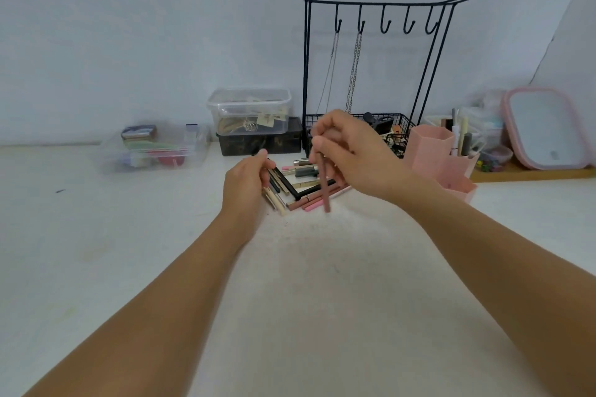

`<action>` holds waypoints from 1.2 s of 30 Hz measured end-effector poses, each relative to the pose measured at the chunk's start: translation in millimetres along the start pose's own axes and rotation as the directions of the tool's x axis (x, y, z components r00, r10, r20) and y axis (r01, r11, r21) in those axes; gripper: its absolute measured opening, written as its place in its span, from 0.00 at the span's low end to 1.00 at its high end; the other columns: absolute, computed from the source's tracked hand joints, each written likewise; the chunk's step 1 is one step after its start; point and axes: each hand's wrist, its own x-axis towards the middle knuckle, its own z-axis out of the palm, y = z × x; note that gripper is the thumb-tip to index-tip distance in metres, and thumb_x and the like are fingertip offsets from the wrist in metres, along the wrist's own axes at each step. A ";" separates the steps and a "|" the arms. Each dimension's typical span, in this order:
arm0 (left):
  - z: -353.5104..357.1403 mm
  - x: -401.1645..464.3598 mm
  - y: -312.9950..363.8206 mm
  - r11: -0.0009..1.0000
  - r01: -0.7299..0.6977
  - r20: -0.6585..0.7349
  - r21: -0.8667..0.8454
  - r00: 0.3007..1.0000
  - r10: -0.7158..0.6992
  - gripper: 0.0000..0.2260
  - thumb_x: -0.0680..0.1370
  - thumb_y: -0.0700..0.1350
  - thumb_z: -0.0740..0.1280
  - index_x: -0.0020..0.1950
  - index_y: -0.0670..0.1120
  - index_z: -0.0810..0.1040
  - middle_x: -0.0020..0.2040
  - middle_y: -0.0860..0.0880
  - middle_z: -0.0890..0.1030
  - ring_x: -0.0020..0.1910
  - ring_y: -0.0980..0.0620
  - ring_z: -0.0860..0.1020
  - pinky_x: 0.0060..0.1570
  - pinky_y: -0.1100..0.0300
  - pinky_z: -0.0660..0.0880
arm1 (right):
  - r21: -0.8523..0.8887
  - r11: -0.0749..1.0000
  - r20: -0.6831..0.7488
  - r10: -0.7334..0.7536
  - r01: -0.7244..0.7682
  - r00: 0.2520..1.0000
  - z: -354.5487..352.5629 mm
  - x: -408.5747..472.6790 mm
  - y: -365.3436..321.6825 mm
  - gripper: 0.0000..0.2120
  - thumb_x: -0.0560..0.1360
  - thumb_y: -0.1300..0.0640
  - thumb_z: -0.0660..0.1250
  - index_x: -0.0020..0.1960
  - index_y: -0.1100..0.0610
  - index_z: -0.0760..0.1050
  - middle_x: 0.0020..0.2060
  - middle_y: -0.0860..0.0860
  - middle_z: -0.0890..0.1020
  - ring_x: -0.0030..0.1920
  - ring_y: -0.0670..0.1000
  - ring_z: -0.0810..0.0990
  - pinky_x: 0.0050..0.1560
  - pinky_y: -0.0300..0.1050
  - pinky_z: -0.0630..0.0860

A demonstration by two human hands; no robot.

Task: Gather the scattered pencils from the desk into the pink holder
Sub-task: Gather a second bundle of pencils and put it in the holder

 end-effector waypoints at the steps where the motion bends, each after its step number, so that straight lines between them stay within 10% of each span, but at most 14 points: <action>1: -1.6 -0.3 0.6 1.000 0.011 0.074 -0.027 0.997 -0.009 0.15 0.82 0.51 0.64 0.43 0.43 0.82 0.35 0.47 0.75 0.35 0.53 0.72 0.36 0.60 0.70 | 0.137 0.990 -0.037 0.036 -0.030 0.999 5.9 2.7 -4.6 0.05 0.82 0.61 0.62 0.57 0.59 0.72 0.42 0.57 0.85 0.31 0.49 0.79 0.30 0.42 0.78; 8: -11.8 1.1 -4.6 0.998 -0.051 0.316 0.024 0.948 0.041 0.06 0.72 0.34 0.65 0.42 0.42 0.80 0.32 0.49 0.77 0.33 0.53 0.75 0.36 0.56 0.71 | 0.467 0.859 -0.070 0.273 -0.210 0.960 51.6 30.0 -2.1 0.14 0.78 0.69 0.68 0.62 0.63 0.74 0.46 0.63 0.85 0.35 0.50 0.83 0.38 0.41 0.83; 15: -10.0 7.1 -5.1 0.997 -0.056 -0.006 0.050 0.998 0.056 0.11 0.82 0.36 0.59 0.47 0.44 0.80 0.30 0.54 0.72 0.27 0.58 0.70 0.30 0.64 0.68 | -0.025 0.973 -0.159 0.223 -0.229 0.962 50.6 30.4 8.9 0.16 0.72 0.54 0.76 0.58 0.55 0.78 0.44 0.49 0.82 0.42 0.47 0.82 0.39 0.41 0.79; 21: -21.5 13.6 2.7 0.996 0.052 -0.175 0.075 0.984 -0.038 0.11 0.81 0.38 0.58 0.45 0.47 0.78 0.29 0.49 0.67 0.28 0.51 0.65 0.30 0.56 0.64 | -0.508 0.838 0.190 0.337 -0.202 0.922 67.5 23.8 4.0 0.13 0.66 0.54 0.77 0.42 0.64 0.84 0.31 0.52 0.81 0.32 0.51 0.80 0.39 0.48 0.84; 28: -23.7 17.0 8.8 0.962 0.174 -0.112 0.208 0.982 -0.154 0.10 0.85 0.42 0.57 0.56 0.43 0.78 0.45 0.44 0.77 0.41 0.48 0.77 0.39 0.57 0.80 | -0.584 0.784 0.166 0.367 -0.208 0.915 67.2 22.6 1.7 0.11 0.66 0.58 0.77 0.43 0.64 0.82 0.37 0.58 0.85 0.33 0.53 0.79 0.43 0.54 0.84; 36: -26.9 16.9 11.9 0.964 0.243 -0.132 0.111 0.965 -0.228 0.10 0.85 0.38 0.58 0.58 0.40 0.78 0.56 0.39 0.82 0.53 0.45 0.82 0.41 0.60 0.82 | -0.687 0.711 0.094 0.297 -0.154 0.950 78.4 17.2 -7.6 0.18 0.68 0.55 0.75 0.31 0.56 0.66 0.27 0.50 0.70 0.27 0.49 0.69 0.25 0.40 0.65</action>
